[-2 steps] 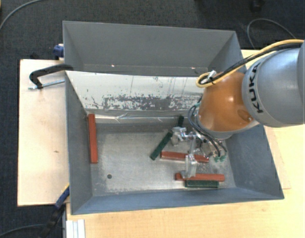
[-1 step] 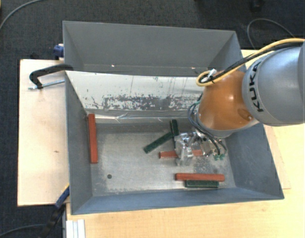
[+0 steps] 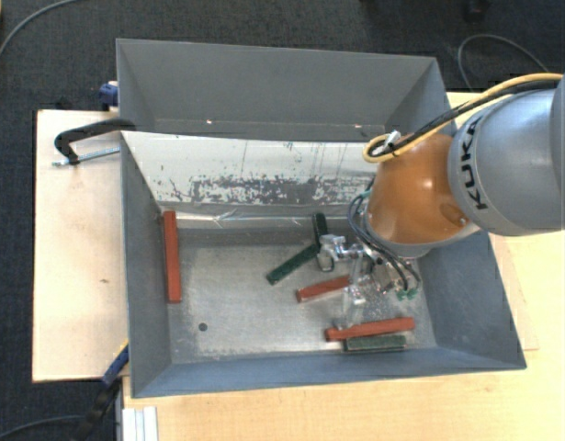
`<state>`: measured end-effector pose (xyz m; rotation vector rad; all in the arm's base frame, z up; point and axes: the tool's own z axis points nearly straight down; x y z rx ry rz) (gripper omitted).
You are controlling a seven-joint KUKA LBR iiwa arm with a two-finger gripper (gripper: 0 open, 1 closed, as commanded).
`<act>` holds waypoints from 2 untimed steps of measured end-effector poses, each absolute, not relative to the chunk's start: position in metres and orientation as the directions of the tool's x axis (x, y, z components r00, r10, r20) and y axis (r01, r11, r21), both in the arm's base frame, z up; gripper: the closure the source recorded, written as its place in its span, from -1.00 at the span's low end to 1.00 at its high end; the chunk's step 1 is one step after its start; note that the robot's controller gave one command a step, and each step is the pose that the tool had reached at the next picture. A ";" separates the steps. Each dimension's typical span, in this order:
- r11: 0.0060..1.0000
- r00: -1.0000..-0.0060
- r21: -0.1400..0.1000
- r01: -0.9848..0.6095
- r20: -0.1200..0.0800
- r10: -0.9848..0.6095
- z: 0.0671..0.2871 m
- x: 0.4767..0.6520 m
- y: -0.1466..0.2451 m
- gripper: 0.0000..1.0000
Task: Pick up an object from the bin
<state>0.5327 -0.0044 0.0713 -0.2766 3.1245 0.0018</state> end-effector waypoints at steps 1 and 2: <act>0.985 -0.984 0.000 -0.175 -0.014 -0.175 0.074 0.535 -0.004 1.00; 0.984 -0.984 0.001 -0.176 -0.005 -0.176 0.071 0.533 -0.004 -1.00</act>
Offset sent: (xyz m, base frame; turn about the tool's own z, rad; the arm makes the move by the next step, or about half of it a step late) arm 0.0000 0.0000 0.0000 0.0000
